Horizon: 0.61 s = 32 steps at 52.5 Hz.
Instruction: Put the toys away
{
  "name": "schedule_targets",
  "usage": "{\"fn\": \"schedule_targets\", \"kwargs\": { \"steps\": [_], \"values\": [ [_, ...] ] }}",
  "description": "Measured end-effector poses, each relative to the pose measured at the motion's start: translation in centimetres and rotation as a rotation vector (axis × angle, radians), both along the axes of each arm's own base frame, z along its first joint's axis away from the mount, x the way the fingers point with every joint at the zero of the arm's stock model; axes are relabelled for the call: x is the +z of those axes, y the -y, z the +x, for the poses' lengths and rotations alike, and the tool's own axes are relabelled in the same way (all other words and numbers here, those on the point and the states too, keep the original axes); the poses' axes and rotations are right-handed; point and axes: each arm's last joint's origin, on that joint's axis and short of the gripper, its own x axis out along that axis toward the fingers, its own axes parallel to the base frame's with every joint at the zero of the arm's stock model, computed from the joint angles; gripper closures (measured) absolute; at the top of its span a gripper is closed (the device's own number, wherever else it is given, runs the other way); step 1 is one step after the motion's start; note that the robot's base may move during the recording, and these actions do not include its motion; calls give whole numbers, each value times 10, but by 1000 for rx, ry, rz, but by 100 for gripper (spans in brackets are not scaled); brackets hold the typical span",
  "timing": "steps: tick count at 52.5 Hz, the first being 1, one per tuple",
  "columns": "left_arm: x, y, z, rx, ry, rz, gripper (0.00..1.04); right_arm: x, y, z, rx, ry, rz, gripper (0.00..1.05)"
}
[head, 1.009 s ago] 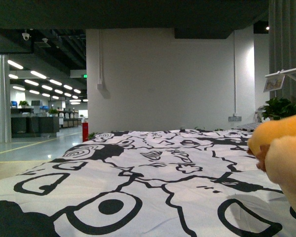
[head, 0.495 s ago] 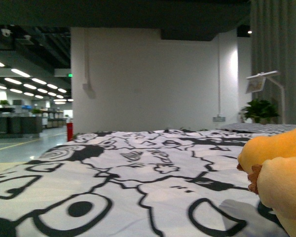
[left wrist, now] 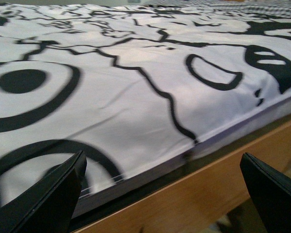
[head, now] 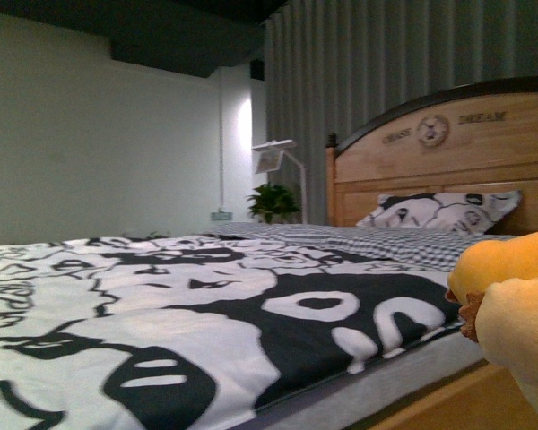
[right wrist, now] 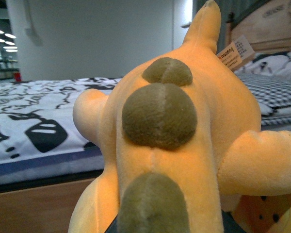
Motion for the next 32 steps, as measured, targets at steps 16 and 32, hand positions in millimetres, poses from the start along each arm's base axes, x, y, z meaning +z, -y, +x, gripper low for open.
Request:
{"fn": "schedule_targets", "kwargs": {
  "steps": [16,32],
  "values": [
    [0,0,0,-2,0,0,6,0,0,0,-2,1,0,97],
    [0,0,0,-1,0,0,6,0,0,0,-1,2,-3,97]
  ]
}}
